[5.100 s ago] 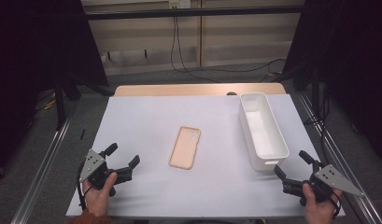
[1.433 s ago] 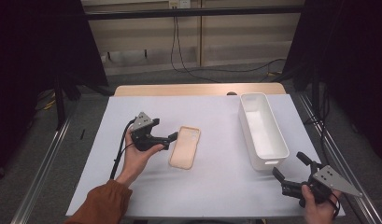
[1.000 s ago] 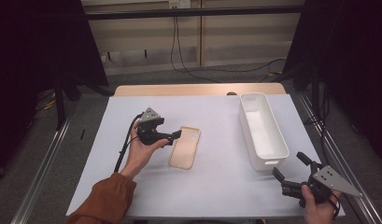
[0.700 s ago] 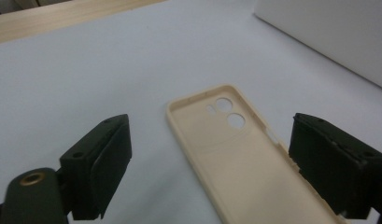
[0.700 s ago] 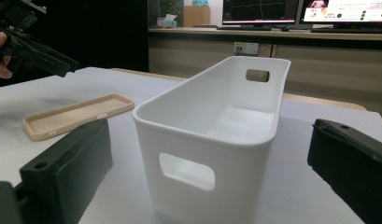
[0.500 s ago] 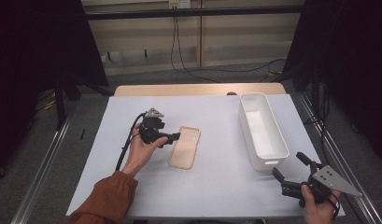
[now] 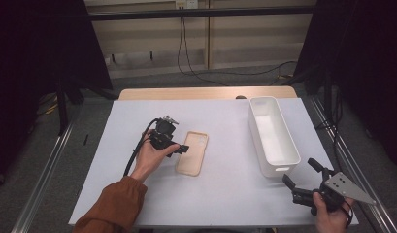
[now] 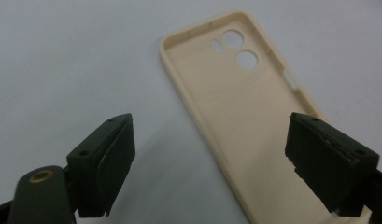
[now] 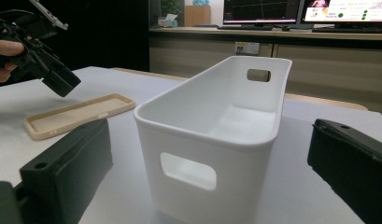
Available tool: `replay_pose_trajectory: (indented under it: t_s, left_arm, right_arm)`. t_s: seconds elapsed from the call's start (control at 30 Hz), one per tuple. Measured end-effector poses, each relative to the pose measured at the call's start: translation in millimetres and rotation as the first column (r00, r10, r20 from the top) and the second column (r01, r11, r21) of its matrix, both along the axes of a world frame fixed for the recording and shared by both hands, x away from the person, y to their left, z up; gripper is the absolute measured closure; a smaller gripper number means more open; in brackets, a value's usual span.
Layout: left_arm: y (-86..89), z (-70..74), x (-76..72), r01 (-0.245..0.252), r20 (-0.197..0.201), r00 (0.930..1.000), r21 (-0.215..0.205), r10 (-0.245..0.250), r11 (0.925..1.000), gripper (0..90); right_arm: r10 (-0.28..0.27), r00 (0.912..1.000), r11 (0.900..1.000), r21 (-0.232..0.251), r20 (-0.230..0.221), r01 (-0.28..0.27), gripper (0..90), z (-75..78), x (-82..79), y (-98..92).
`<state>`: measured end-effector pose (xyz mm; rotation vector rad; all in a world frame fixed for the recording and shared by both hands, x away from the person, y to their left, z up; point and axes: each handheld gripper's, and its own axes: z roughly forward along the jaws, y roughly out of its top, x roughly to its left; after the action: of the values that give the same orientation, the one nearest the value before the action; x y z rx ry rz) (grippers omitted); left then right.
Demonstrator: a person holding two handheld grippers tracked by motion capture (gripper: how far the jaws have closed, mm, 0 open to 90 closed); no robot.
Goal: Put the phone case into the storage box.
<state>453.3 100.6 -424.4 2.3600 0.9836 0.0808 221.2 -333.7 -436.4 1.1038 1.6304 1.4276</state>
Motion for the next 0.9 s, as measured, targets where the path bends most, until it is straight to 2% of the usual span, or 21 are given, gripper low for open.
replay_pose_trajectory:
  t_s: [0.1,0.17,0.2,0.27,0.3,0.33,0.57,0.8,0.87,0.9]
  left_arm:
    - [-2.2,-1.7,1.5,-0.009,-0.027,0.9996,-0.005,0.009,0.9999,18.6]
    - [-4.5,-2.7,2.1,-0.002,-0.043,0.9991,0.011,0.002,0.9999,23.7]
    - [-5.5,-2.8,2.4,-0.002,-0.044,0.9990,0.020,0.003,0.9998,23.2]
    - [-7.7,-2.8,1.9,-0.008,-0.051,0.9987,0.012,0.008,0.9999,23.8]
    - [-7.8,-2.5,2.0,0.010,-0.054,0.9985,0.018,-0.009,0.9998,26.0]
    - [-9.2,-3.3,1.1,0.001,-0.055,0.9985,0.016,0.000,0.9999,28.2]
    - [-12.1,-7.7,-0.1,0.010,-0.055,0.9985,0.047,-0.007,0.9989,38.1]
    - [-15.0,-12.3,-1.7,0.018,-0.062,0.9980,0.058,-0.015,0.9982,50.5]
    - [-16.0,-12.9,-3.1,0.016,-0.044,0.9989,0.072,-0.013,0.9973,51.5]
    - [-16.5,-13.5,-4.2,0.006,-0.026,0.9996,0.080,-0.004,0.9968,55.7]
  right_arm:
    - [0.002,1.0000,1.000,-0.002,-0.002,-0.002,0.0,-0.1,0.1,-0.2]
    - [0.000,1.0000,1.000,0.002,-0.002,0.000,0.0,-0.1,0.1,-0.1]
    - [0.001,1.0000,1.000,0.000,-0.002,-0.001,0.0,-0.2,0.2,-0.3]
    - [0.002,1.0000,1.000,0.000,-0.003,-0.002,0.0,-0.2,0.2,-0.4]
    - [0.002,1.0000,1.000,0.000,-0.002,-0.002,0.0,-0.2,0.1,-0.3]
    - [0.002,1.0000,1.000,0.001,-0.002,-0.002,0.0,-0.1,0.0,-0.1]
    - [0.001,1.0000,1.000,0.002,-0.002,-0.001,0.0,-0.1,-0.1,-0.3]
    - [0.000,1.0000,1.000,0.002,-0.002,0.000,0.0,0.0,-0.3,-0.5]
    - [0.000,1.0000,1.000,0.002,-0.002,0.000,0.0,0.0,-0.3,-0.5]
    - [0.000,1.0000,1.000,0.002,-0.002,0.000,0.0,-0.1,-0.2,-0.5]
